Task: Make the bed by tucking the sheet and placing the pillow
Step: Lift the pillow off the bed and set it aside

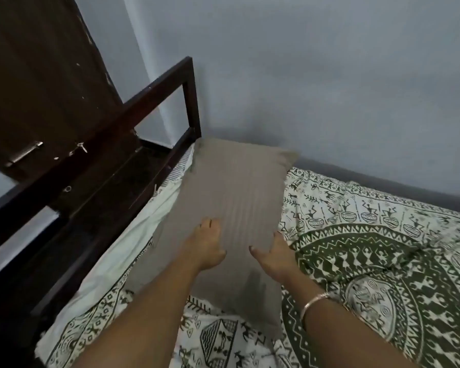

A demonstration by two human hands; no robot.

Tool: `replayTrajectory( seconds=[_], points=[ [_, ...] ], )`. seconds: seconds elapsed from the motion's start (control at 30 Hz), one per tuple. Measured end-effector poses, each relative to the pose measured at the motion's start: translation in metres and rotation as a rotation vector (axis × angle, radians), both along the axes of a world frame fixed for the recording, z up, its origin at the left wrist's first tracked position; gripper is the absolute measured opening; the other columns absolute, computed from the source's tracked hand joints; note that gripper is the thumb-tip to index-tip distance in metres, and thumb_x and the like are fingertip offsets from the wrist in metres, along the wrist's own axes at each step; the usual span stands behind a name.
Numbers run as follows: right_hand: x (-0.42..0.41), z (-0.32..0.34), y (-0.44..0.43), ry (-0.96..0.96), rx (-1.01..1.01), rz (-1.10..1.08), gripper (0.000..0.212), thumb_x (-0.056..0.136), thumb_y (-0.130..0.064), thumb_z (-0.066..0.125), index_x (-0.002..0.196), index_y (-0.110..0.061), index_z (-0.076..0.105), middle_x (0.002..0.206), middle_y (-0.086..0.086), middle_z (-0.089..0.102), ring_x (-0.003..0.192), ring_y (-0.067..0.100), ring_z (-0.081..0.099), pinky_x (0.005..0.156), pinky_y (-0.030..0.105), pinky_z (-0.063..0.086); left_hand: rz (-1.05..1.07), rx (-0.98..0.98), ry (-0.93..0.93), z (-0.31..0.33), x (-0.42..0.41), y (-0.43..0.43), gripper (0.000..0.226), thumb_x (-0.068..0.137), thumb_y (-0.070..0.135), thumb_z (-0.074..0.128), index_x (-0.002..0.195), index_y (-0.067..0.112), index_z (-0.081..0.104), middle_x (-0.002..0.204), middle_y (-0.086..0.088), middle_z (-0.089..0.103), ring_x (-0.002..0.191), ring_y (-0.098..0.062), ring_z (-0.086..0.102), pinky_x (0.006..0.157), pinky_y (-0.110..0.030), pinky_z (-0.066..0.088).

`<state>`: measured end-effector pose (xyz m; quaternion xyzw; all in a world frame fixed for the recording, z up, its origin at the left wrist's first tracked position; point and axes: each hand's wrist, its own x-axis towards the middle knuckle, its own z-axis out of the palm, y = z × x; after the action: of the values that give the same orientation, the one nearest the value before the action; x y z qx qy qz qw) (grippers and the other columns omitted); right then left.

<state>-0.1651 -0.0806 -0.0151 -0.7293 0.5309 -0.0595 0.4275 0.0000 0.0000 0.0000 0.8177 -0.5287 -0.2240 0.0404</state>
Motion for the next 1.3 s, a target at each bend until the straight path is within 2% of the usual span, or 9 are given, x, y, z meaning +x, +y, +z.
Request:
replayTrajectory(
  seconds=[0.2, 0.3, 0.4, 0.53, 0.63, 0.77, 0.9, 1.1, 1.3],
  points=[
    [0.029, -0.059, -0.023, 0.003, 0.161, -0.152, 0.068, 0.083, -0.042, 0.067, 0.134, -0.005, 0.042, 0.132, 0.015, 0.054, 0.123, 0.032, 0.049, 0.104, 0.043, 0.037, 0.016, 0.003, -0.069, -0.058, 0.026, -0.014, 0.064, 0.087, 0.037, 0.056, 0.138, 0.01, 0.03, 0.137, -0.011, 0.036, 0.124, -0.029, 0.038, 0.102, -0.038, 0.035],
    [0.044, -0.08, -0.043, 0.053, 0.087, -0.171, 0.072, 0.082, -0.049, 0.065, 0.134, -0.005, 0.043, 0.133, 0.015, 0.052, 0.128, 0.032, 0.042, 0.11, 0.039, 0.027, 0.08, 0.003, -0.134, -0.078, 0.048, -0.026, 0.065, 0.088, 0.044, 0.055, 0.135, 0.006, 0.031, 0.136, -0.015, 0.035, 0.124, -0.031, 0.036, 0.102, -0.036, 0.034],
    [0.058, -0.097, -0.059, 0.154, 0.018, -0.135, 0.078, 0.079, -0.06, 0.061, 0.136, -0.01, 0.042, 0.137, 0.016, 0.046, 0.132, 0.034, 0.034, 0.109, 0.039, 0.021, 0.218, -0.006, -0.097, -0.095, 0.07, -0.039, 0.069, 0.089, 0.045, 0.055, 0.134, 0.001, 0.03, 0.139, -0.021, 0.032, 0.128, -0.035, 0.033, 0.106, -0.038, 0.029],
    [0.079, -0.12, -0.071, 0.005, 0.138, -0.281, 0.088, 0.07, -0.057, 0.072, 0.139, -0.014, 0.039, 0.14, 0.015, 0.043, 0.13, 0.034, 0.038, 0.109, 0.045, 0.031, 0.442, -0.056, 0.008, -0.12, 0.09, -0.057, 0.087, 0.081, 0.059, 0.058, 0.137, 0.0, 0.027, 0.143, -0.025, 0.028, 0.132, -0.039, 0.028, 0.11, -0.046, 0.026],
    [0.09, -0.134, -0.074, -0.147, 0.239, -0.447, 0.096, 0.059, -0.053, 0.082, 0.136, -0.017, 0.038, 0.137, 0.011, 0.045, 0.122, 0.03, 0.047, 0.104, 0.044, 0.04, 0.663, -0.029, 0.058, -0.137, 0.095, -0.067, 0.116, 0.059, 0.08, 0.06, 0.143, 0.011, 0.017, 0.151, -0.018, 0.018, 0.139, -0.038, 0.016, 0.11, -0.057, 0.017],
    [0.097, -0.153, -0.08, -0.137, 0.304, -0.524, 0.13, 0.045, -0.06, 0.085, 0.146, -0.023, 0.012, 0.147, 0.013, 0.032, 0.134, 0.033, 0.033, 0.11, 0.048, 0.031, 0.846, 0.041, 0.187, -0.155, 0.103, -0.076, 0.145, 0.037, 0.08, 0.072, 0.147, 0.024, -0.004, 0.156, -0.018, 0.001, 0.143, -0.033, 0.003, 0.111, -0.059, 0.007],
    [0.102, -0.172, -0.083, 0.003, 0.345, -0.5, 0.15, 0.045, -0.054, 0.089, 0.147, -0.027, -0.019, 0.154, 0.018, 0.016, 0.14, 0.036, 0.02, 0.112, 0.052, 0.023, 0.877, 0.083, 0.23, -0.165, 0.111, -0.08, 0.151, 0.036, 0.067, 0.083, 0.147, 0.024, -0.01, 0.155, -0.015, 0.015, 0.141, -0.033, 0.018, 0.111, -0.054, 0.016],
    [0.112, -0.18, -0.083, 0.255, 0.321, -0.593, 0.15, 0.044, -0.048, 0.09, 0.148, -0.015, -0.012, 0.147, 0.018, 0.032, 0.135, 0.038, 0.028, 0.107, 0.052, 0.025, 0.903, -0.038, 0.307, -0.177, 0.112, -0.086, 0.125, 0.037, 0.035, 0.093, 0.14, 0.009, 0.027, 0.14, -0.009, 0.045, 0.128, -0.029, 0.043, 0.105, -0.048, 0.035],
    [0.1, -0.178, -0.08, 0.135, 0.254, -0.526, 0.111, 0.053, -0.024, 0.087, 0.14, -0.015, 0.018, 0.117, 0.016, 0.06, 0.111, 0.038, 0.054, 0.097, 0.047, 0.043, 0.848, -0.009, 0.242, -0.168, 0.09, -0.084, 0.076, 0.056, 0.022, 0.085, 0.124, 0.01, 0.052, 0.12, -0.011, 0.061, 0.11, -0.032, 0.057, 0.09, -0.041, 0.048]
  ],
)
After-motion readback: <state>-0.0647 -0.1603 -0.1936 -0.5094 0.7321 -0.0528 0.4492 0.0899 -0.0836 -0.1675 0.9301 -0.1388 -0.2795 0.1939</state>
